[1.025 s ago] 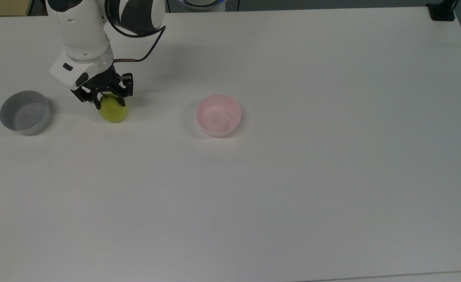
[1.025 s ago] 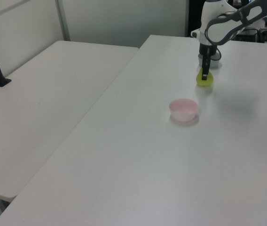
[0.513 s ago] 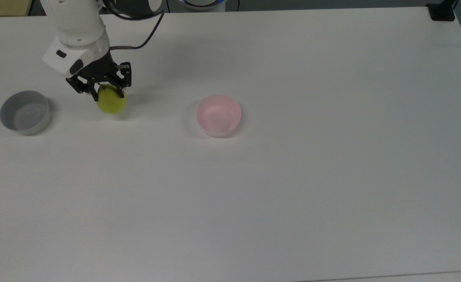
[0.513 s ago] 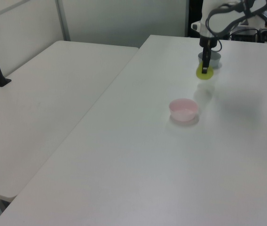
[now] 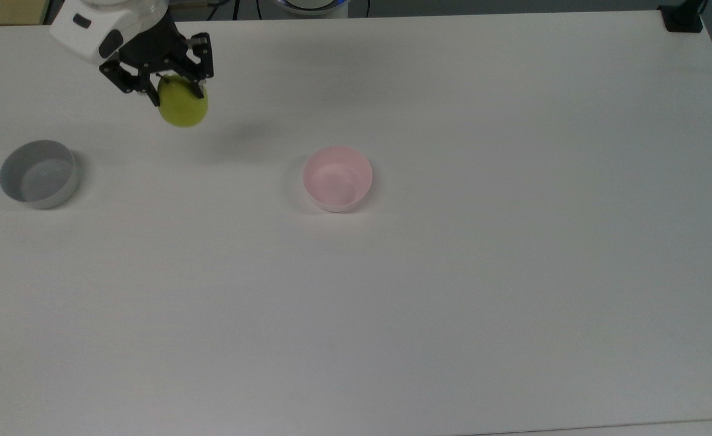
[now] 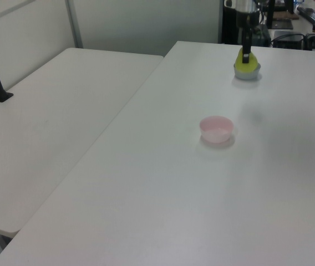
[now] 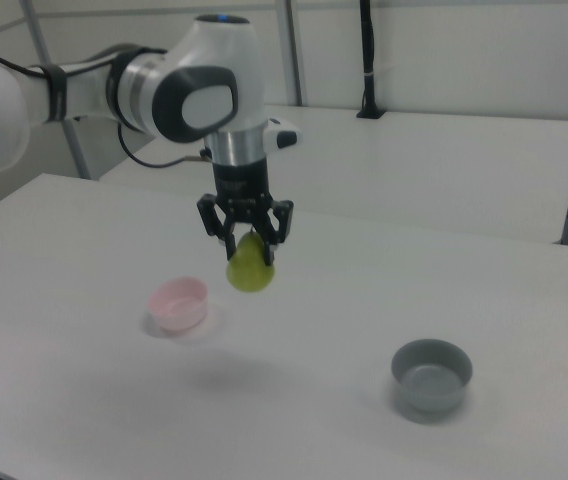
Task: Place the pear in the bowl
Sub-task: 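Lift the pear up off the table, then carry the pear over to the pink bowl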
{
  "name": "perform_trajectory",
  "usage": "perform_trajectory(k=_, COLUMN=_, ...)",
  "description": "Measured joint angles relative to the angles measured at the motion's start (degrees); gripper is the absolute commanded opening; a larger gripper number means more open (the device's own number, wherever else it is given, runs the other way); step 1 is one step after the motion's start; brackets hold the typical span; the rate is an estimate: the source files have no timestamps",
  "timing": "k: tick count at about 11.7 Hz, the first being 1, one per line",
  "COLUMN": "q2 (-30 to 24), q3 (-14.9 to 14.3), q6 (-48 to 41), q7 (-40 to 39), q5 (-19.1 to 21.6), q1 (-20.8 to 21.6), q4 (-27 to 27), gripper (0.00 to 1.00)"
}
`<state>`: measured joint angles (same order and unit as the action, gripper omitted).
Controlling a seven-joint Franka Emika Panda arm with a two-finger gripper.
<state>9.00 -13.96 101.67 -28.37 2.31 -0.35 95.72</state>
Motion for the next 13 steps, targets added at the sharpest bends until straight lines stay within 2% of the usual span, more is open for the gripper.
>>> perform_trajectory(k=3, q2=-0.4, q3=1.0, q6=-8.5, q7=2.1, q5=0.0, q1=0.0, q4=-6.6, gripper=0.22)
perform_trajectory(k=5, q2=-1.2, q3=1.1, q6=-11.5, q7=2.7, q5=0.0, q1=0.0, q4=-9.2, gripper=0.21)
perform_trajectory(k=8, q2=-3.6, q3=1.3, q6=-11.7, q7=5.1, q5=1.4, q1=1.3, q4=-9.3, gripper=0.21)
perform_trajectory(k=10, q2=-5.1, q3=1.4, q6=-11.7, q7=8.0, q5=2.1, q1=3.7, q4=-9.0, gripper=0.21)
perform_trajectory(k=13, q2=-7.7, q3=0.4, q6=-7.9, q7=15.0, q5=2.1, q1=8.2, q4=-5.1, gripper=0.21)
